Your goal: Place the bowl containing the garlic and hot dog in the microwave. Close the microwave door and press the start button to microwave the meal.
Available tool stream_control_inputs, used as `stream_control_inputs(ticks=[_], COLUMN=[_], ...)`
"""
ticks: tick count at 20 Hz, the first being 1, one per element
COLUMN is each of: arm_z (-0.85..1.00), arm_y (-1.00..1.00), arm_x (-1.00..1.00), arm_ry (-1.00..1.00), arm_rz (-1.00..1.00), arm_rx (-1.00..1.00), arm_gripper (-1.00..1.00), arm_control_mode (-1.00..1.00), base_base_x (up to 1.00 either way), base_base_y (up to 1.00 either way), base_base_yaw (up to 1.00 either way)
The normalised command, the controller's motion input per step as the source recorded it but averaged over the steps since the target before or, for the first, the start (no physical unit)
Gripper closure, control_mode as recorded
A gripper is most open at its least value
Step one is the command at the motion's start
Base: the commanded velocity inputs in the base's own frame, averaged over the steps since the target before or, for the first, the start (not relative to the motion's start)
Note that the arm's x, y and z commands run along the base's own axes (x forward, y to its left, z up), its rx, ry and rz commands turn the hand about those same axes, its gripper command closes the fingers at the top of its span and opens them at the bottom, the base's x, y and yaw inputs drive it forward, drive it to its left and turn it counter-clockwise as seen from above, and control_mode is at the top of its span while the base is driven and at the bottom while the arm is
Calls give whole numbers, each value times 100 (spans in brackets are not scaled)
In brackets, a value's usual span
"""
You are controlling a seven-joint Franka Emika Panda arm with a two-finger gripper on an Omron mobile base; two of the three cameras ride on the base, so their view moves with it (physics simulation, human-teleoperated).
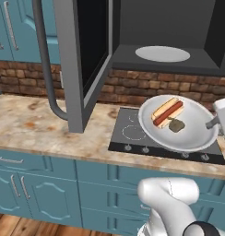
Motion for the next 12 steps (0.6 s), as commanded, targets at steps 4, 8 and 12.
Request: stream_control_inputs(ticks=[4, 8, 12], arm_z=[51, 28, 13], arm_y=[-4, -10, -3], arm_x=[1, 8, 19], arm_ry=[0, 0, -14], arm_rz=[-30, -35, -42], arm_rx=[0, 0, 3], arm_gripper=[100, 100, 100], arm_control_mode=[-100, -100, -100], base_base_x=[0, 0, 0], base_base_y=[0, 0, 0], base_base_yaw=[0, 0, 0])
